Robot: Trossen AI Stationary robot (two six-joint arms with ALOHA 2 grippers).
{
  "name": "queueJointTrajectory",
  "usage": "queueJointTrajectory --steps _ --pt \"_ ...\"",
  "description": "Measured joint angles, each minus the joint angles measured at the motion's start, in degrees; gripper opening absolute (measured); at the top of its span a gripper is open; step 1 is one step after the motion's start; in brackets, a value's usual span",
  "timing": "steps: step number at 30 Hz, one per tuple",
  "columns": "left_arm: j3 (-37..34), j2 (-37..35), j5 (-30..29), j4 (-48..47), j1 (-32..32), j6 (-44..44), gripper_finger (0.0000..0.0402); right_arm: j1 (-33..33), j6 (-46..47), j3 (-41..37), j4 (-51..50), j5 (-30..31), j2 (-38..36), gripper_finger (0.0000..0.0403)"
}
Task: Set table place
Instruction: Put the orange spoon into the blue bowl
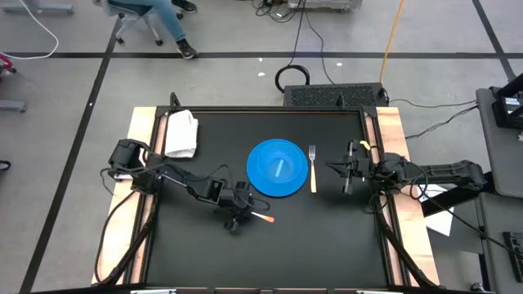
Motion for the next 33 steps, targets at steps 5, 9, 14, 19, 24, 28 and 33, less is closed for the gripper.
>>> queueJointTrajectory --steps 5,9,14,19,24,28,33 --pt "0.00 0.12 0.09 0.02 0.26 0.14 0.0127 0.00 -0.02 0.00 0.01 -0.02 0.00 0.0000" --pt "0.04 0.12 0.14 -0.55 0.26 1.11 0.0127 0.00 -0.02 0.00 0.01 0.00 0.00 0.0000" --pt "0.07 0.12 0.59 -0.85 0.26 1.14 0.0119 -0.01 -0.02 0.00 0.01 -0.01 0.00 0.0000" --pt "0.07 0.12 2.02 -0.96 0.26 0.62 0.0071 -0.01 -0.01 0.00 0.01 0.00 0.00 0.0000" --pt "0.07 0.14 2.51 -0.90 0.24 0.87 0.0014 -0.02 -0.04 0.00 -0.06 -0.02 0.00 0.0000" --pt "0.04 0.14 2.51 -0.61 0.26 0.26 0.0017 0.00 -0.31 0.00 -0.39 -0.01 0.02 0.0000" --pt "-0.07 0.23 2.10 0.97 -0.02 1.20 0.0011 0.00 -0.28 0.00 -0.36 0.00 0.00 0.0000"
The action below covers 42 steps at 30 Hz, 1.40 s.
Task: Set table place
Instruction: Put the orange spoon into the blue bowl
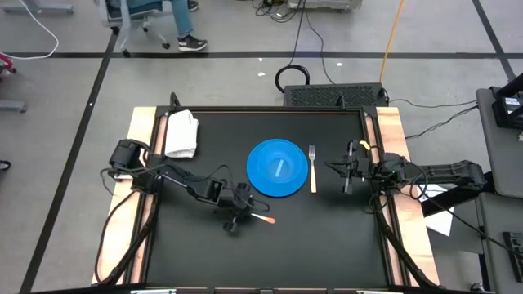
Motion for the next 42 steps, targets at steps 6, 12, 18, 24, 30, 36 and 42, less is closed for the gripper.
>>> queueJointTrajectory --steps 6,12,18,24,30,36,42 --pt "-0.04 0.13 -0.16 4.42 -1.01 1.25 0.0010 0.00 0.25 0.00 -0.01 0.00 0.00 0.0000" --pt "-0.04 0.09 -2.21 7.24 -1.70 2.43 0.0008 -0.01 0.24 0.00 0.00 0.00 0.00 0.0000" --pt "-0.02 0.03 -2.60 10.53 -0.96 3.12 0.0007 -0.01 0.13 0.00 0.00 0.00 0.00 0.0000" --pt "0.00 -0.80 -2.64 11.82 0.44 3.76 0.0005 0.00 0.21 0.00 -0.02 0.00 0.00 0.0000" --pt "0.08 -4.85 -3.64 12.60 1.07 4.25 0.0005 -0.02 0.19 0.00 -0.03 -0.01 0.00 0.0000" --pt "0.09 -11.72 -8.06 12.22 1.23 5.71 0.0007 -0.02 0.10 0.00 0.00 0.00 0.00 0.0000" --pt "0.11 -15.87 -9.59 13.56 2.65 6.76 0.0008 -0.01 0.12 0.00 -0.02 0.00 0.02 0.0000"
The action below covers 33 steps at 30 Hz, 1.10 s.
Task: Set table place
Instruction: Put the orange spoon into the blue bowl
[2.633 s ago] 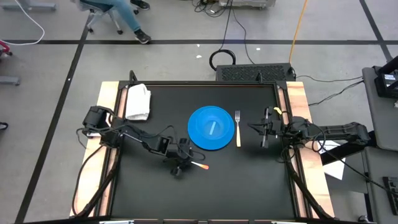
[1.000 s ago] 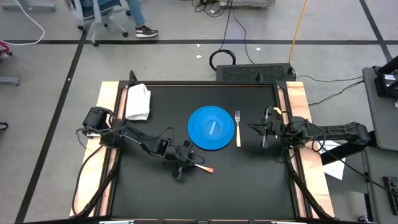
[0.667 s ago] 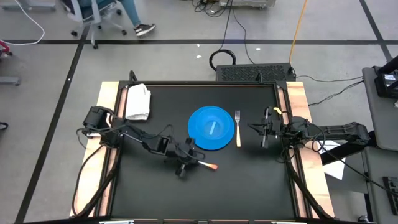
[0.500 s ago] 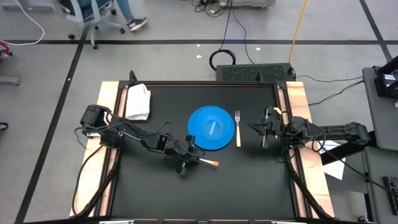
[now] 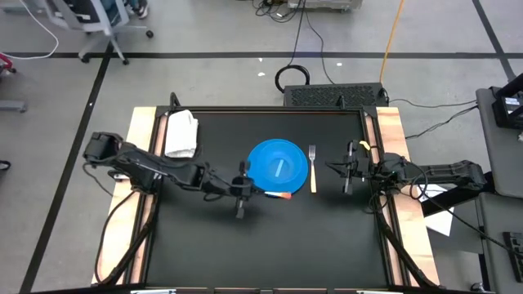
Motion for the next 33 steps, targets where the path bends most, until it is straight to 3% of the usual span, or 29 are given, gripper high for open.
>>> queueJointTrajectory --steps 11,16,25,33 --pt "0.00 -0.08 -0.26 2.31 6.31 2.60 0.0005 0.02 -0.15 0.00 0.02 0.00 0.00 0.0000" --pt "0.00 -0.08 3.80 4.41 9.00 2.52 0.0010 -0.01 -0.28 0.00 0.00 0.00 -0.01 0.0000" --pt "0.00 -0.08 7.55 6.24 10.50 4.64 0.0008 0.01 -0.28 0.00 0.00 -0.02 -0.02 0.0000" --pt "-0.04 -0.69 6.10 5.71 11.31 7.72 0.0008 -0.01 -0.28 0.00 0.00 0.00 -0.02 0.0000"
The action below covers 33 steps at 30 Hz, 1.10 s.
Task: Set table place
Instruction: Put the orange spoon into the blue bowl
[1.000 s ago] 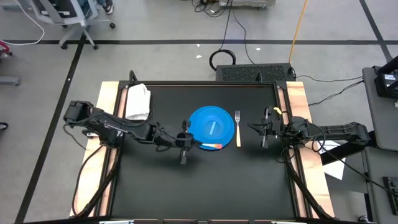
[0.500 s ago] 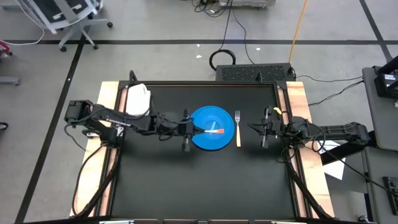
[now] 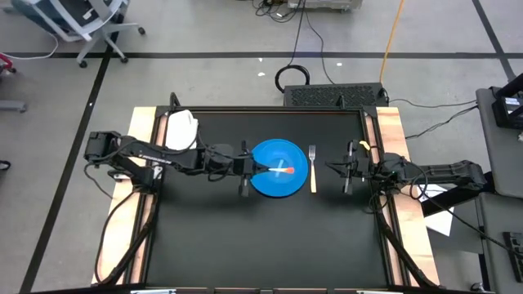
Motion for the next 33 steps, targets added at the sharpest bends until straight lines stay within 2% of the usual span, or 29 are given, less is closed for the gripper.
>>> queueJointTrajectory --steps 6,10,17,23,28,33 --pt "-1.15 -6.99 -1.19 -4.09 1.31 0.37 0.0007 0.00 -0.02 0.00 0.00 0.00 0.02 0.0000" --pt "-4.44 -15.91 -1.52 -8.82 1.32 1.18 0.0005 0.00 -0.26 0.00 -0.01 0.00 0.02 0.0000" --pt "-11.72 -30.46 -2.18 -11.87 1.27 -2.93 0.0004 0.00 -1.41 0.00 0.07 0.00 0.02 0.0000" --pt "-17.17 -38.10 -4.72 -11.33 1.28 -3.59 0.0004 0.00 -1.18 0.00 1.24 0.00 0.04 0.0000" --pt "-22.08 -41.40 -4.96 -5.84 1.61 -1.67 0.0008 0.00 -1.14 0.00 1.72 0.00 0.04 0.0000" --pt "-27.34 -43.06 -4.24 -0.09 4.50 -2.57 0.0005 0.00 -1.11 0.00 1.42 0.00 0.04 0.0000"
